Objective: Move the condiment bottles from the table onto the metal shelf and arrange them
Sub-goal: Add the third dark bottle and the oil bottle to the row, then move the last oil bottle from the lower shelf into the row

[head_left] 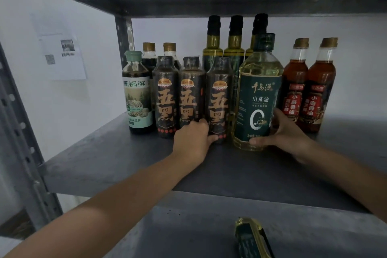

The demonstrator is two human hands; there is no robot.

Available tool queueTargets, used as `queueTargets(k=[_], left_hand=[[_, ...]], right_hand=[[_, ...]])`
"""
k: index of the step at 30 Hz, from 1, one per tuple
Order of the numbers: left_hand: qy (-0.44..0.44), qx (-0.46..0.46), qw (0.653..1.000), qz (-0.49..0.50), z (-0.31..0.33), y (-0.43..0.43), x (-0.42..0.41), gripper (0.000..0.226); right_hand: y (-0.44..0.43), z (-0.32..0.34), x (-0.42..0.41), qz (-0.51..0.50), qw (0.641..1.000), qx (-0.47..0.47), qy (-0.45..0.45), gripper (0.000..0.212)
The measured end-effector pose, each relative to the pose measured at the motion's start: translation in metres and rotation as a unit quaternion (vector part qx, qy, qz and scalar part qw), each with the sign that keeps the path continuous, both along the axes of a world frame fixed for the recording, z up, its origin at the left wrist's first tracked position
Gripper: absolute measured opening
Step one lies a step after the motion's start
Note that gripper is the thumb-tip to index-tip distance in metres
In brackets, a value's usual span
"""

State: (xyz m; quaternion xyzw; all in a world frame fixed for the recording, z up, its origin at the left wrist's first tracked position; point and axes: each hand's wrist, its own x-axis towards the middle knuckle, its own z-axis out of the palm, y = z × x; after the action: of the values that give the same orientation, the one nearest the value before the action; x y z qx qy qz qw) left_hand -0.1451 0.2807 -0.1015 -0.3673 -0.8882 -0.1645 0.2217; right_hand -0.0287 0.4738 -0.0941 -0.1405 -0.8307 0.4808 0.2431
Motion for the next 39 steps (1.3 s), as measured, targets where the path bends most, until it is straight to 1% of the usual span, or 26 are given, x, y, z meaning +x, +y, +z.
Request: queueTargets(k=[1, 5, 10, 14, 16, 18, 19, 20, 21, 22, 23, 24, 25, 26, 27, 28, 29, 30, 31, 32, 33, 34, 35, 37, 39], left_hand=[[0.006, 0.001, 1.000, -0.001, 0.000, 0.001, 0.000, 0.037], [0.027, -0.008, 1.000, 0.000, -0.001, 0.005, 0.000, 0.037], [0.043, -0.022, 0.999, 0.004, -0.001, 0.003, 0.002, 0.036], [0.052, -0.077, 0.996, 0.004, -0.003, -0.003, 0.010, 0.036], [0.017, -0.114, 0.993, -0.022, -0.004, -0.012, 0.021, 0.036], [-0.050, -0.123, 0.988, -0.085, -0.009, -0.030, 0.034, 0.043], [-0.065, -0.124, 0.983, -0.115, -0.015, -0.043, 0.043, 0.049], [-0.034, -0.108, 0.984, -0.134, -0.025, -0.057, 0.052, 0.057], [0.034, -0.080, 0.987, -0.137, -0.040, -0.071, 0.063, 0.063], [0.108, -0.053, 0.984, -0.131, -0.058, -0.084, 0.074, 0.066], [0.159, -0.029, 0.979, -0.124, -0.079, -0.095, 0.085, 0.066], [0.178, -0.001, 0.976, -0.124, -0.102, -0.101, 0.095, 0.066], [0.165, 0.020, 0.977, -0.135, -0.127, -0.103, 0.102, 0.065], [0.136, 0.034, 0.977, -0.160, -0.150, -0.102, 0.107, 0.062], [0.081, 0.035, 0.979, -0.182, -0.176, -0.095, 0.110, 0.060], [0.006, 0.021, 0.982, -0.188, -0.199, -0.086, 0.112, 0.059], [-0.104, 0.000, 0.979, -0.175, -0.222, -0.072, 0.110, 0.059], [-0.220, -0.019, 0.964, -0.151, -0.244, -0.056, 0.106, 0.058], [-0.333, -0.045, 0.933, -0.126, -0.265, -0.040, 0.102, 0.058], [-0.408, -0.074, 0.903, -0.112, -0.285, -0.023, 0.099, 0.057], [-0.445, -0.109, 0.882, -0.109, -0.299, -0.008, 0.097, 0.055], [-0.446, -0.139, 0.877, -0.114, -0.310, 0.003, 0.098, 0.053], [-0.424, -0.163, 0.882, -0.122, -0.319, 0.012, 0.100, 0.052], [-0.350, -0.226, 0.898, -0.139, -0.331, 0.018, 0.103, 0.056], [-0.286, -0.272, 0.907, -0.148, -0.338, 0.014, 0.105, 0.067]], right_hand=[[0.001, 0.000, -0.003, -0.002, 1.000, -0.001, -0.003, 0.113], [-0.001, 0.001, -0.015, -0.007, 1.000, -0.013, 0.001, 0.104], [-0.001, 0.001, -0.020, -0.016, 1.000, -0.013, -0.017, 0.105], [-0.006, 0.000, -0.012, -0.020, 0.999, 0.007, -0.024, 0.101], [-0.011, -0.003, -0.004, -0.024, 0.997, 0.048, -0.062, 0.094], [-0.022, -0.004, 0.015, -0.011, 0.984, 0.123, -0.125, 0.072], [-0.030, -0.004, 0.029, 0.001, 0.972, 0.174, -0.156, 0.060], [-0.037, -0.007, 0.046, 0.006, 0.958, 0.226, -0.176, 0.050], [-0.046, -0.012, 0.065, 0.001, 0.944, 0.282, -0.170, 0.042], [-0.055, -0.022, 0.084, -0.025, 0.934, 0.332, -0.129, 0.035], [-0.064, -0.035, 0.104, -0.066, 0.926, 0.370, -0.047, 0.030], [-0.074, -0.055, 0.121, -0.115, 0.908, 0.401, 0.051, 0.028], [-0.084, -0.081, 0.135, -0.152, 0.883, 0.422, 0.136, 0.026], [-0.093, -0.111, 0.144, -0.170, 0.865, 0.435, 0.186, 0.025], [-0.097, -0.146, 0.149, -0.170, 0.858, 0.444, 0.194, 0.026], [-0.096, -0.181, 0.149, -0.168, 0.869, 0.440, 0.155, 0.029], [-0.092, -0.212, 0.145, -0.168, 0.894, 0.409, 0.077, 0.033], [-0.085, -0.238, 0.137, -0.167, 0.924, 0.343, -0.031, 0.039], [-0.079, -0.254, 0.128, -0.163, 0.947, 0.237, -0.145, 0.044], [-0.074, -0.262, 0.118, -0.157, 0.949, 0.131, -0.240, 0.051], [-0.068, -0.268, 0.109, -0.150, 0.938, 0.044, -0.308, 0.054], [-0.065, -0.266, 0.102, -0.139, 0.925, 0.013, -0.353, 0.053], [-0.062, -0.260, 0.096, -0.129, 0.915, 0.032, -0.382, 0.049], [-0.058, -0.252, 0.083, -0.127, 0.890, 0.087, -0.430, 0.048], [-0.056, -0.250, 0.068, -0.131, 0.861, 0.150, -0.467, 0.058]])
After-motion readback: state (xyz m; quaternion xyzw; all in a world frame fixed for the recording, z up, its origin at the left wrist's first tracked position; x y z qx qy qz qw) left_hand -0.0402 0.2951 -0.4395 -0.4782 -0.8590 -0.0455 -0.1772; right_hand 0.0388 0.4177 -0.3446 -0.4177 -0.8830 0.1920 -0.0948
